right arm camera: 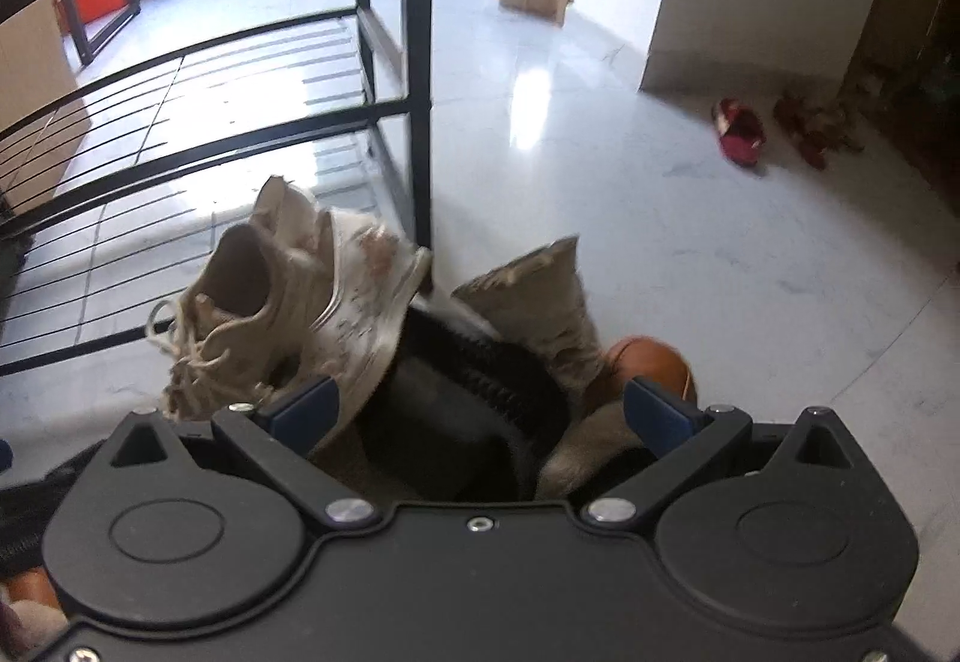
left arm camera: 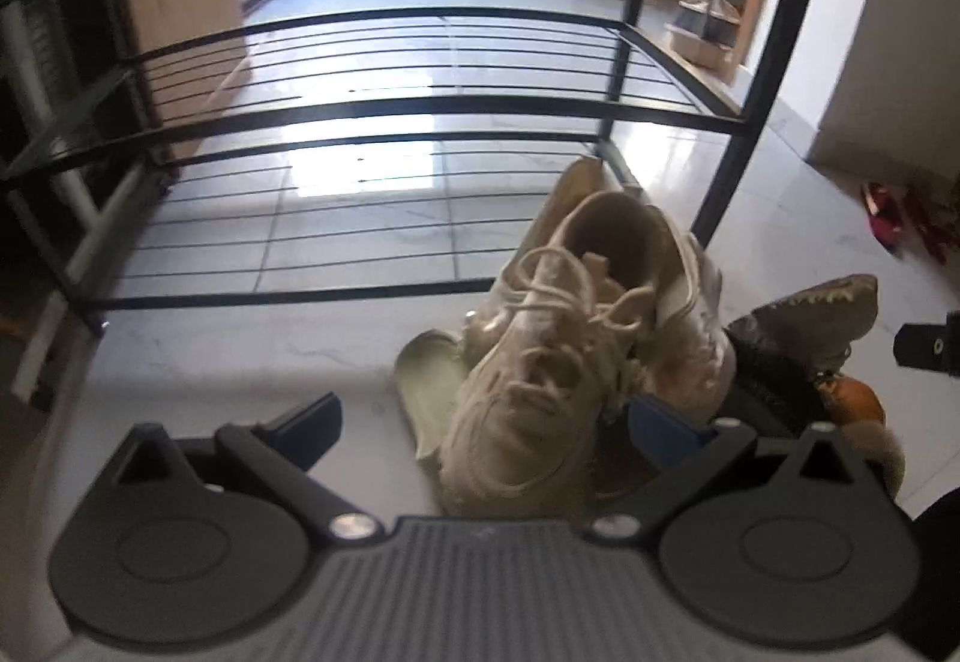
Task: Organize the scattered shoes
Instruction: 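Move the left gripper toward the beige lace-up sneaker on the heap, then lower the left gripper around the sneaker's collar and close it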
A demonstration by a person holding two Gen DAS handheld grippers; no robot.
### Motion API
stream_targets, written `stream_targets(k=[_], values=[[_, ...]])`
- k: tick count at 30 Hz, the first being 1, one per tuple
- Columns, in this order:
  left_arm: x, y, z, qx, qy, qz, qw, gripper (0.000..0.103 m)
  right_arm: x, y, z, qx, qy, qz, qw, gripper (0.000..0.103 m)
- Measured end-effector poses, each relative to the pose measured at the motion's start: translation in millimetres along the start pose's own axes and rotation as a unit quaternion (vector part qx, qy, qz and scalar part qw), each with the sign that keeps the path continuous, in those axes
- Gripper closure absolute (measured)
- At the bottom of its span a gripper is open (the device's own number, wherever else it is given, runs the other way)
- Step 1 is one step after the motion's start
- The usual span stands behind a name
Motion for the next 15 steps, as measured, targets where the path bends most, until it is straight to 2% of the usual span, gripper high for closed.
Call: stream_targets(k=[5, 8, 12, 15], values=[[22, -7, 6, -0.007, 0.0, -0.001, 1.0, 0.001, 12, 3, 5, 0.03, -0.009, 0.034, 0.999, 0.0], [38, -12, 7, 0.014, 0.004, 0.019, 0.9997, 0.001, 24, 10, 8, 0.012, 0.001, 0.04, 0.999, 0.0], [56, -20, 14, 0.045, 0.0, 0.035, 0.9984, 0.001, 27, 7, 18, 0.039, 0.019, 0.081, 0.996, 0.0], [66, -27, 21, 0.074, 0.001, 0.04, 0.9964, 0.001, 23, 8, 24, 0.04, 0.01, 0.095, 0.995, 0.0]])
Point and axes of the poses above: each gripper's, at about its wrist camera, not at the fingertips, and x roughly the way its jaws point, y to its left, z to its top, the point moved 4 cm from there along x, roughly the way its jaws point, and after that the axes turned 11 degrees about y, right-handed, at the moved point
